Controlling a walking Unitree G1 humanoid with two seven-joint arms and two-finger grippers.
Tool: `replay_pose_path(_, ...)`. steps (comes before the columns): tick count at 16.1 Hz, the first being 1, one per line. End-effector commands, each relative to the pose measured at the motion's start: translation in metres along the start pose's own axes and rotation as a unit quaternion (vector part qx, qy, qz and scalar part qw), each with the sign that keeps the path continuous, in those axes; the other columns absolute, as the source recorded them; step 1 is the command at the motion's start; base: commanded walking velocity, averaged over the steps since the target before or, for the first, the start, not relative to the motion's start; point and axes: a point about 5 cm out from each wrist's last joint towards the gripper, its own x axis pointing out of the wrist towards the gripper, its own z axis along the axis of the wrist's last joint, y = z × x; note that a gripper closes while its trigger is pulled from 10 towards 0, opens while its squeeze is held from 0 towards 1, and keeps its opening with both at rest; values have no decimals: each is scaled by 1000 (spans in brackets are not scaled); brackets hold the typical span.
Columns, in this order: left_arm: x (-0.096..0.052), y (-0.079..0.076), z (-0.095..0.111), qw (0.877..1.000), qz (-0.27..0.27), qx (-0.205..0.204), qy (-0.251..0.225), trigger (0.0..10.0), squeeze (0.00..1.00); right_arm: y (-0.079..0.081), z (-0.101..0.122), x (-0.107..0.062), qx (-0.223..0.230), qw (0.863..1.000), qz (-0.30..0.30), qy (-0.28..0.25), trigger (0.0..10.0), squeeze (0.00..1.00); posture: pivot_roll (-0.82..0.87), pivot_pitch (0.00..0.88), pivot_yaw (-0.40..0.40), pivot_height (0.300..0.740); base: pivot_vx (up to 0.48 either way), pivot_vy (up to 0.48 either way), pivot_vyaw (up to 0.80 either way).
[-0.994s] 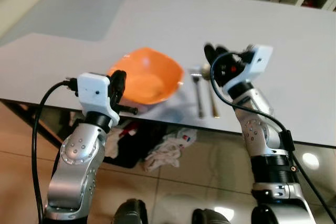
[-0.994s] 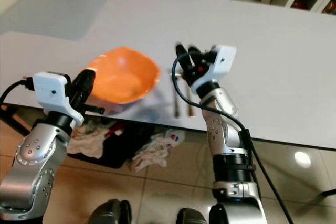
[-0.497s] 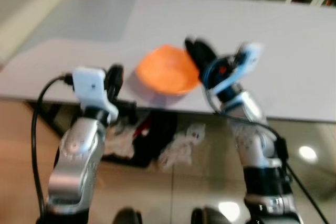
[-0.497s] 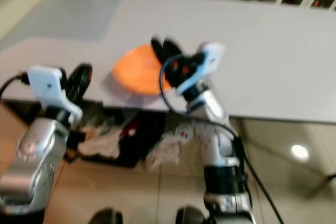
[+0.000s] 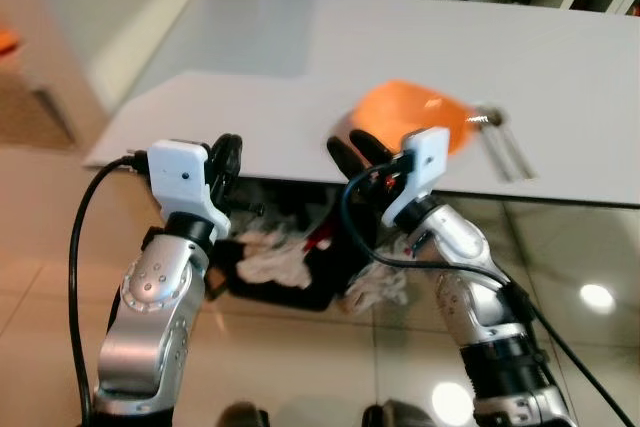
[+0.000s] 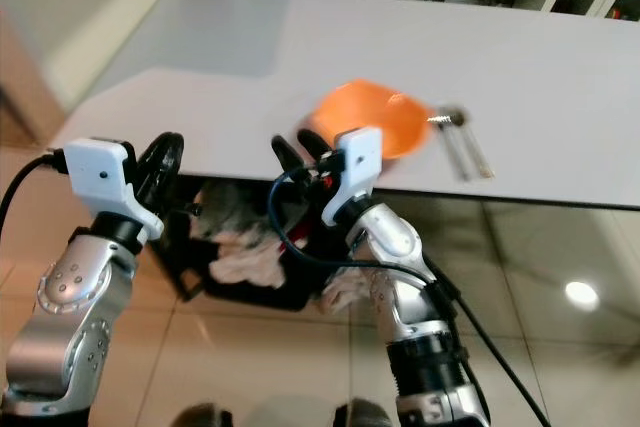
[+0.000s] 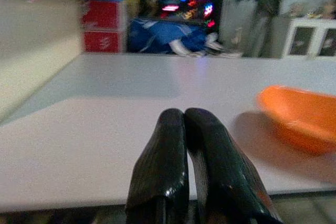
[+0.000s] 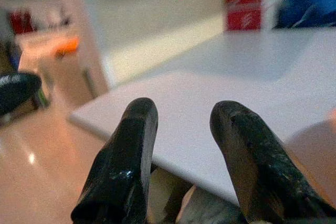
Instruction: Setting the table
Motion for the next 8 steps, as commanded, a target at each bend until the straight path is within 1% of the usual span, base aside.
replay_pose_path(1,0,-1,-1,1000,-1,4,0,10000,0,3,-1,-1,-12,1000,3,-1,10000,0,-65,95,-16,740,0,480,0)
replay_pose_path(4,-2,-2,-8,1000,1,3,10,10000,0,-1,-18,-4,-65,997,-11,40,10000,0,-63,98,-18,740,0,480,0)
replay_pose_path(5,-3,-3,-10,1000,1,2,12,10000,0,-2,-22,-5,-78,996,-12,46,10000,0,-62,100,-18,740,0,480,0)
replay_pose_path(8,-5,-6,-16,1000,-2,0,21,10000,0,-5,-31,-8,-84,994,-23,61,10000,0,-60,103,-17,740,0,480,0)
